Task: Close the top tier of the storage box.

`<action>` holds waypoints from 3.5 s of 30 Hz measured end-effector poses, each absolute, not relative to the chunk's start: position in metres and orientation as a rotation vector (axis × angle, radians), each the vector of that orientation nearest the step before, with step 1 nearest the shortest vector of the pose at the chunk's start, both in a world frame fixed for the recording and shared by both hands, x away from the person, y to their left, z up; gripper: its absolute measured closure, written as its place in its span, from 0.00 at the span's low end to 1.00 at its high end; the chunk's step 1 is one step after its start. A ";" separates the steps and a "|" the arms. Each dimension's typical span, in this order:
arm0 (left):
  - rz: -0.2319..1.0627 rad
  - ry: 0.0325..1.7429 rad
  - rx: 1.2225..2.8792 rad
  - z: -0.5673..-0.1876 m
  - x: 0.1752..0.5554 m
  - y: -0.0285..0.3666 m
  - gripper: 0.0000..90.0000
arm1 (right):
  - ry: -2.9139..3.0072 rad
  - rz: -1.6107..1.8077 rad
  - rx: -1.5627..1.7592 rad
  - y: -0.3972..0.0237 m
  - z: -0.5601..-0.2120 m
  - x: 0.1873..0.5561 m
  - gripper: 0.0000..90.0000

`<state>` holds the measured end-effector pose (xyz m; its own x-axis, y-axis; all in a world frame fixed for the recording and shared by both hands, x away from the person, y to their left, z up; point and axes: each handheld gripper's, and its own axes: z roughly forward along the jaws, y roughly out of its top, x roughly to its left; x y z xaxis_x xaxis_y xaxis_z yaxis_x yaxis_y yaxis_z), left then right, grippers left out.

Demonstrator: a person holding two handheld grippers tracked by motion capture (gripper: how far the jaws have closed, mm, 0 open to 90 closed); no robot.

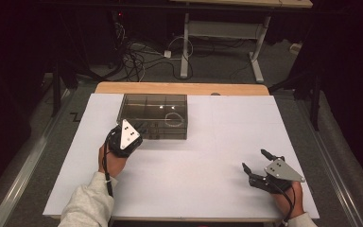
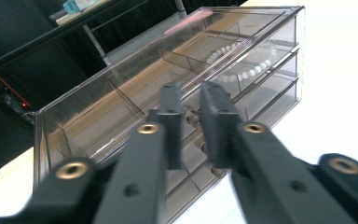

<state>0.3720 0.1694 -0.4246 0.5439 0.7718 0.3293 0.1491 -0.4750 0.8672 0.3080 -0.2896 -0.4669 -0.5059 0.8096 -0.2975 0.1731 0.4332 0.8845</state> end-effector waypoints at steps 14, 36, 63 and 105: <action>0.951 0.690 1.936 -0.422 0.369 0.168 0.63 | 1.947 1.071 0.827 -0.290 -0.467 0.308 0.23; 0.962 0.714 1.916 -0.419 0.362 0.158 0.16 | 1.965 1.073 0.813 -0.288 -0.468 0.308 0.24; 0.929 0.696 1.932 -0.419 0.359 0.156 0.17 | 1.977 1.079 0.798 -0.286 -0.467 0.307 0.24; 0.913 0.585 2.002 -0.419 0.340 0.139 0.18 | 2.019 1.077 0.743 -0.274 -0.467 0.301 0.24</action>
<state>0.3398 0.1388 -0.4194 0.6261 0.6776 0.3858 0.0675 -0.5400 0.8390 0.3013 -0.2735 -0.4670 -0.5754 0.7517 -0.3223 0.1512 0.4851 0.8613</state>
